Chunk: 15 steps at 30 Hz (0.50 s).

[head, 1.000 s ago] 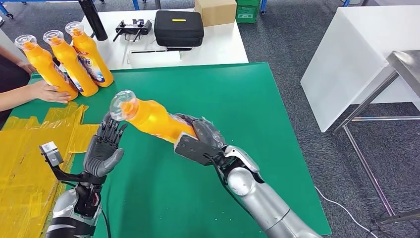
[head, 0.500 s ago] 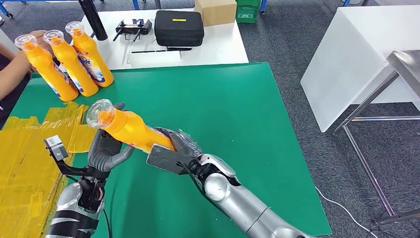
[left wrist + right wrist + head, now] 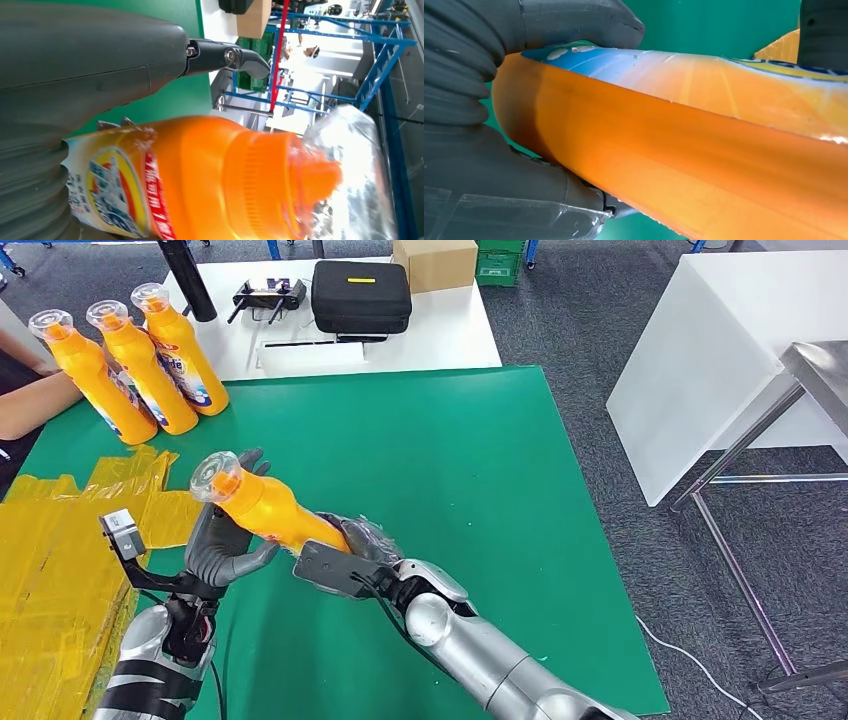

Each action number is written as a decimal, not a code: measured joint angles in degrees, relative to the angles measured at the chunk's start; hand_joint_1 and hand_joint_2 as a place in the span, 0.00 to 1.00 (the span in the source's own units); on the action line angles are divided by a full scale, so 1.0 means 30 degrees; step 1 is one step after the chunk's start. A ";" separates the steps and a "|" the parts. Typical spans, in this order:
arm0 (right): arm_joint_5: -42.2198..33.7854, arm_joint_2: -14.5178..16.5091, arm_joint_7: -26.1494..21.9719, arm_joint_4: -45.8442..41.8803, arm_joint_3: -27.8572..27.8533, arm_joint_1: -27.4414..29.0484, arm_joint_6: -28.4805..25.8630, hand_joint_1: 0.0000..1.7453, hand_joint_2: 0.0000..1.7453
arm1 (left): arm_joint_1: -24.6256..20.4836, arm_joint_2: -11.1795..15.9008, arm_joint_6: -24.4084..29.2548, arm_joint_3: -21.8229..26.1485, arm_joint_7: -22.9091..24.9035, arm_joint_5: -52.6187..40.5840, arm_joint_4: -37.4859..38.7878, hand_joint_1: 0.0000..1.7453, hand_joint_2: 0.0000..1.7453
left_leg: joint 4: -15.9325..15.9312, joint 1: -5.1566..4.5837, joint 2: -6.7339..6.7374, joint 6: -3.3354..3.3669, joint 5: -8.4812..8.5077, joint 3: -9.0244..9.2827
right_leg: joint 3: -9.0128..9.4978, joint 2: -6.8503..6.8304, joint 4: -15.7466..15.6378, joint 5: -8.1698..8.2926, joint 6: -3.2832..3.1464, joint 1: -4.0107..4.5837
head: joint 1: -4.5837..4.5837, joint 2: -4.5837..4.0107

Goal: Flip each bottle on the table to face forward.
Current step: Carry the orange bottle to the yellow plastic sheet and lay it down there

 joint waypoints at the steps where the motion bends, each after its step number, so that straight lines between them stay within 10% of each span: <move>1: 0.0025 0.0027 -0.0013 0.0075 0.0005 -0.0006 0.0000 1.00 1.00 | -0.0032 0.0000 -0.0016 -0.0009 0.0002 0.0000 0.0026 0.00 1.00 | 0.0000 0.0000 0.0000 0.0000 0.0000 0.0001 | 0.0000 0.0000 0.0000 0.0000 0.0000 0.0000 | -0.0002 0.0000; 15: 0.0196 0.0178 -0.0058 0.0752 0.0335 -0.0062 0.0204 1.00 1.00 | -0.0461 0.0106 -0.0527 -0.0434 0.0133 -0.0162 0.0293 0.00 1.00 | 0.0000 0.0000 -0.0002 0.0000 0.0000 -0.0007 | 0.0001 -0.0002 0.0001 0.0000 0.0000 0.0000 | 0.0004 0.0000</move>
